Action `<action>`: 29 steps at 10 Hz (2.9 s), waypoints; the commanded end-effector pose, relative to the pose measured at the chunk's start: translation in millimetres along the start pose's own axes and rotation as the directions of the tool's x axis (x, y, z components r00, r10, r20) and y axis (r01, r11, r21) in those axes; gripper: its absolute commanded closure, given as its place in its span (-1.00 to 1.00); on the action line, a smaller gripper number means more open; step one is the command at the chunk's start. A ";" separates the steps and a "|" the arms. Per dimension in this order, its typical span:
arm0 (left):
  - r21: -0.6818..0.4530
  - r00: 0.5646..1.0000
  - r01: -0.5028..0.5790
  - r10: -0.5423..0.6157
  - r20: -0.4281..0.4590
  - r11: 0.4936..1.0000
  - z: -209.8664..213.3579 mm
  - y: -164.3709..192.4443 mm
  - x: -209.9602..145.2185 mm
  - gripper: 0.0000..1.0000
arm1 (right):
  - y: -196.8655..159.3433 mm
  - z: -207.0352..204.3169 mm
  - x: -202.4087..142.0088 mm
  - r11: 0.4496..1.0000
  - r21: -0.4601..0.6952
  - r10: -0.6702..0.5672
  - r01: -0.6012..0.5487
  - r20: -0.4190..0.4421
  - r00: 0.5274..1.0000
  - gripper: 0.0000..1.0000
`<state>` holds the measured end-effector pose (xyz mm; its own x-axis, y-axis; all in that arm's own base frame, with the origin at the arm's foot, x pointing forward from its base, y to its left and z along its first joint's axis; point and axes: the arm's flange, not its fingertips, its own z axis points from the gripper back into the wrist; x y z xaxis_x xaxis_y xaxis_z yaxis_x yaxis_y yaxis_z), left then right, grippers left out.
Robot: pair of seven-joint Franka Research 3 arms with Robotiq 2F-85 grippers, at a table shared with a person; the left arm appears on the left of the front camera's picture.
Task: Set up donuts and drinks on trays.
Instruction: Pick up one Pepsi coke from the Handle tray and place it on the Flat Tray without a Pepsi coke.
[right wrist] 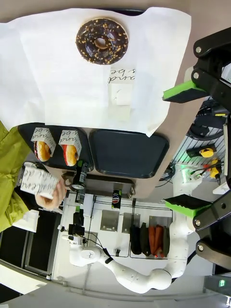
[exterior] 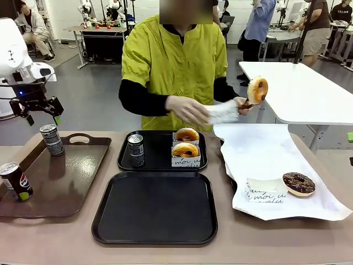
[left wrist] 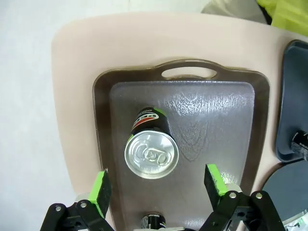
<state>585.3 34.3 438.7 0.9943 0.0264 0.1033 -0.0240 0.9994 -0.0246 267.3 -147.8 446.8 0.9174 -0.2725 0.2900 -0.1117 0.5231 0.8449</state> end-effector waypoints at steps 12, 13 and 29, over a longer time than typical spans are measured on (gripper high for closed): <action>0.026 1.000 0.013 -0.012 -0.027 1.000 -44.4 11.5 19.5 1.00 | -0.4 -0.8 1.7 1.000 0.002 0.001 -0.002 0.003 1.000 -1.00; 0.030 0.999 0.007 -0.006 -0.031 1.000 -43.9 11.8 18.3 1.00 | -0.4 -0.8 1.7 1.000 0.002 0.001 -0.002 0.003 1.000 -1.00; -0.057 0.970 0.245 -0.244 0.018 0.968 117.2 -17.7 -95.7 -0.17 | -0.4 -0.8 1.7 1.000 0.002 0.001 -0.002 0.003 1.000 -1.00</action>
<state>494.8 10.5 544.8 0.9770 -0.1822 0.1109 0.1866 0.9819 -0.0311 267.3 -147.8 446.7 0.9176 -0.2724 0.2895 -0.1113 0.5230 0.8451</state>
